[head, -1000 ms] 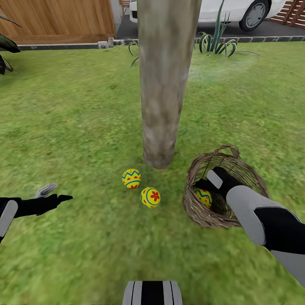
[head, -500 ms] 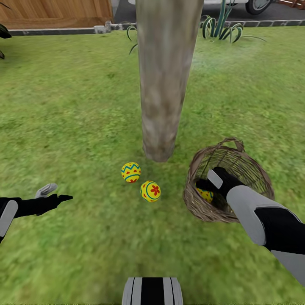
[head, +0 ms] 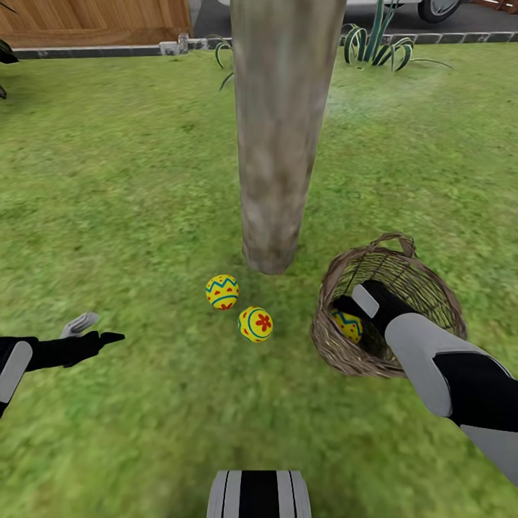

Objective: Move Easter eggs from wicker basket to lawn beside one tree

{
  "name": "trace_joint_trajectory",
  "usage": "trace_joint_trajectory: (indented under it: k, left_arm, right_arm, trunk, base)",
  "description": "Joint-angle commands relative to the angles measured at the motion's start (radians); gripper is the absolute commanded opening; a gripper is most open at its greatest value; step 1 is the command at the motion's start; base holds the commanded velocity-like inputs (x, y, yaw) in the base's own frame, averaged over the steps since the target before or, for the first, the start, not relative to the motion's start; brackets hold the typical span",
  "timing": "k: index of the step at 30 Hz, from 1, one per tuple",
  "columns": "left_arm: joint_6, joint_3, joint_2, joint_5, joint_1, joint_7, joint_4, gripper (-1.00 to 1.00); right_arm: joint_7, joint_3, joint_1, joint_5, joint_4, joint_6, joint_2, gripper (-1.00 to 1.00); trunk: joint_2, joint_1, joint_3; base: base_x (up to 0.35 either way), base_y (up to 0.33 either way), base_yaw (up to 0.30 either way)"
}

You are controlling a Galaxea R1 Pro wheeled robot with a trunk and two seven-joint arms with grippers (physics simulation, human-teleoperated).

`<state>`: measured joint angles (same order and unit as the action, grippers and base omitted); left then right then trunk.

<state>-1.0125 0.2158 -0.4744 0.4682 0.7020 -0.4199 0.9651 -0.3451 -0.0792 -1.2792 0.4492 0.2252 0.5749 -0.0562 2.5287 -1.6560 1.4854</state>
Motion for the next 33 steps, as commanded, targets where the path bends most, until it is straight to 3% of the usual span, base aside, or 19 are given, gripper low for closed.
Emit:
trace_joint_trajectory:
  k: [1, 4, 27, 28, 33]
  left_arm:
    - [-0.005, 0.002, 0.000, -0.007, 0.001, -0.008, 0.000, 1.00]
    - [-0.005, 0.002, 0.000, -0.007, 0.001, -0.008, 0.000, 1.00]
    - [-0.005, 0.002, 0.002, -0.006, 0.001, -0.010, -0.019, 1.00]
    - [-0.005, 0.002, 0.002, -0.006, 0.001, -0.010, -0.019, 1.00]
    - [-0.005, 0.002, 0.002, -0.005, 0.001, -0.010, -0.019, 1.00]
  right_arm:
    - [-0.006, -0.008, 0.000, 0.010, 0.002, 0.003, -0.001, 1.00]
    - [-0.006, -0.008, 0.000, 0.010, 0.000, 0.001, -0.001, 1.00]
    - [-0.005, -0.008, 0.009, 0.008, -0.004, 0.000, -0.003, 1.00]
    - [-0.006, -0.009, 0.010, 0.008, -0.004, 0.000, -0.002, -1.00]
    - [-0.005, -0.009, 0.011, 0.008, -0.004, 0.000, -0.001, -1.00]
  trunk:
    - [0.000, 0.000, 0.001]
    - [0.000, 0.000, 0.001]
    - [0.005, -0.010, 0.086]
    - [0.005, -0.010, 0.086]
    - [0.005, -0.010, 0.086]
  base:
    - [0.000, 0.000, 0.000]
    - [0.000, 0.000, 0.000]
    - [0.000, 0.000, 0.000]
    - [0.000, 0.000, 0.000]
    - [0.000, 0.000, 0.000]
